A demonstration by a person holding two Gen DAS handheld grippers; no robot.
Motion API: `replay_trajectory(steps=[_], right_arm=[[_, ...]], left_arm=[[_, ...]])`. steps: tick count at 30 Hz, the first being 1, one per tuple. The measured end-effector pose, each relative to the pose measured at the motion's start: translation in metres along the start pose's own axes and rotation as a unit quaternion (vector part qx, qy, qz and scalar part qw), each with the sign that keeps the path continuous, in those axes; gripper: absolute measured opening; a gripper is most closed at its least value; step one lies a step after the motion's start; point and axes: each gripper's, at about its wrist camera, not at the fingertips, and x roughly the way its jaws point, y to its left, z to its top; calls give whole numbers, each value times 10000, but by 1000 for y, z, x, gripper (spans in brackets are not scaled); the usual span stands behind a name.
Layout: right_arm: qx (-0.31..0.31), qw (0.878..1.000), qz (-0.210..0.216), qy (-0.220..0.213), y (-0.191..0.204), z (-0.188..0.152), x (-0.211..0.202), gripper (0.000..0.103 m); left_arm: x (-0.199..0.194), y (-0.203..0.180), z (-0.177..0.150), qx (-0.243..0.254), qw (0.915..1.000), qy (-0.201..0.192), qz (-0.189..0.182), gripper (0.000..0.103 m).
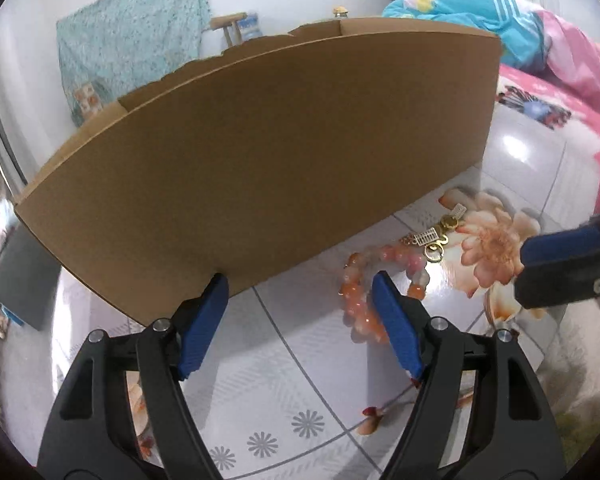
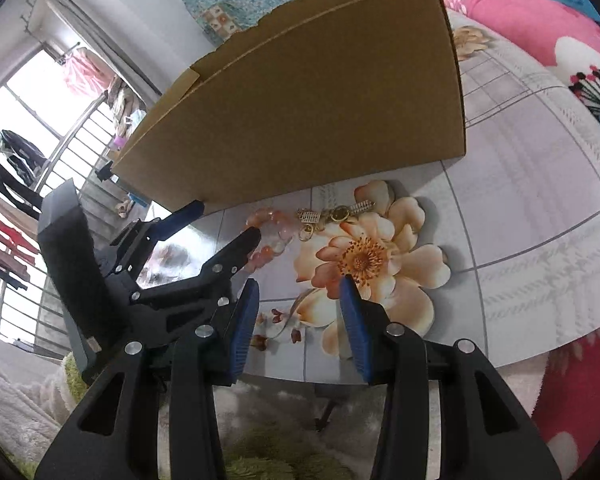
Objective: Organize jewelry
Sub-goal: 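Move the left tool to the orange bead bracelet and close on it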
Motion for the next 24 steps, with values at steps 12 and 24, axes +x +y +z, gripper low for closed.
replay_trajectory(steps=[12, 24], right_arm=[[-12, 9999, 50, 113, 0, 4, 10, 42], [-122, 9998, 87, 139, 7, 9, 14, 42]], left_arm=[[-22, 21, -25, -8, 9997, 227, -38, 70], [-28, 75, -39, -923, 9943, 530, -21, 60]])
